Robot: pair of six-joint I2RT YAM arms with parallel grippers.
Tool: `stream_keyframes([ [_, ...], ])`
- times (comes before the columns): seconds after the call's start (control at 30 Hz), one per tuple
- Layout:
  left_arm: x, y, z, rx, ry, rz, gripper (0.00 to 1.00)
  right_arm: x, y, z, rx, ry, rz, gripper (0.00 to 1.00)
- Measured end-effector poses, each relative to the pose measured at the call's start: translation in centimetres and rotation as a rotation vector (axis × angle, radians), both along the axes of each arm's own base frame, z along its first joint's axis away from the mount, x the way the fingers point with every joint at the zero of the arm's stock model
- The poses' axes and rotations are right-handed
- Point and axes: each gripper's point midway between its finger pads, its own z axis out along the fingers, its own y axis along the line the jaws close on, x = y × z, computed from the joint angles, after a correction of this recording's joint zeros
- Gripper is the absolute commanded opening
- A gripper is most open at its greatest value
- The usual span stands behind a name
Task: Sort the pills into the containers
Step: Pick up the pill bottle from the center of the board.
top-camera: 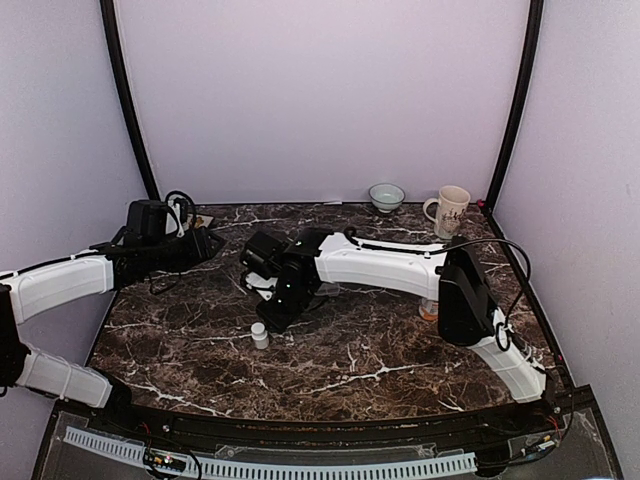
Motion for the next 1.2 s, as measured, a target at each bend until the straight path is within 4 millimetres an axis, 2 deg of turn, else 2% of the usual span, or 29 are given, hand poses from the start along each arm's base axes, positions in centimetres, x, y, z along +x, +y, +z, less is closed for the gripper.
stream_keyframes([
  [0.37, 0.1, 0.1, -0.3, 0.001, 0.007, 0.002, 0.61, 0.3, 0.6, 0.7, 0.017, -0.010, 0.006, 0.43],
  [0.7, 0.1, 0.0, -0.2, -0.001, 0.007, -0.001, 0.61, 0.3, 0.6, -0.4, 0.001, 0.000, 0.007, 0.41],
  [1.03, 0.1, 0.1, -0.2, -0.002, 0.007, 0.001, 0.61, 0.3, 0.7, -0.4, 0.004, -0.001, 0.008, 0.39],
  [1.2, 0.1, 0.1, -0.2, -0.003, 0.008, 0.000, 0.61, 0.4, 0.9, -0.2, 0.010, -0.006, 0.015, 0.30],
])
